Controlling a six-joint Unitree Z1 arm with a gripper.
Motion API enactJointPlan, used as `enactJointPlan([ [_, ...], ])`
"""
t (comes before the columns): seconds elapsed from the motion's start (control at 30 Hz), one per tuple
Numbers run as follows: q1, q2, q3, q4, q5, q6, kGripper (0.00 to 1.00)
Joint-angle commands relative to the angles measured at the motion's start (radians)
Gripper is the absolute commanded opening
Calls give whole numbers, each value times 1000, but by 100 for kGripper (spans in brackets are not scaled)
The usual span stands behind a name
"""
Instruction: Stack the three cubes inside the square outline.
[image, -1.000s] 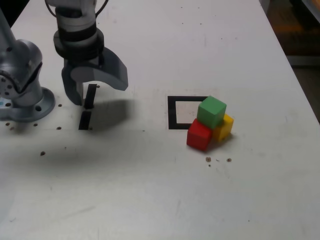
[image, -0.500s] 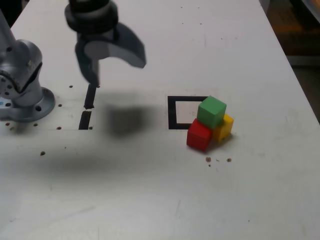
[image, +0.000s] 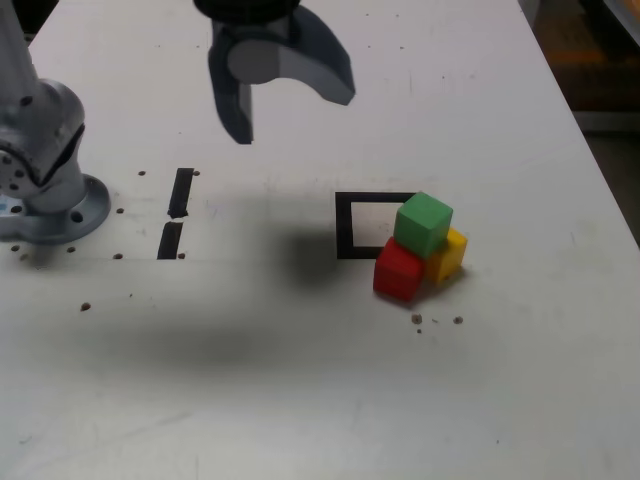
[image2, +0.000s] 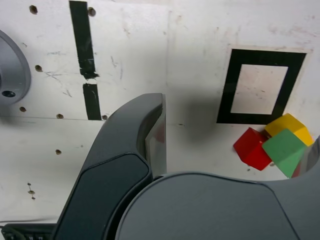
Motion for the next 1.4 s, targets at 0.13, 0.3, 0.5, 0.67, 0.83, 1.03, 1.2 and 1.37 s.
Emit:
enactJointPlan([
  [0.13, -2, 79, -82, 2, -15, 15, 98],
  [0.3, -2, 152, -146, 2, -31, 21, 98],
  [0.5, -2, 246, -236, 7, -58, 32, 98],
  [0.67, -2, 297, -292, 6, -81, 33, 98],
  [0.83, -2, 324, -320, 2, -93, 33, 98],
  [1.03, -2, 343, -328, -6, -111, 33, 97],
  [1.2, -2, 367, -330, -21, -133, 33, 97],
  [1.37, -2, 387, -332, -35, -163, 32, 97],
])
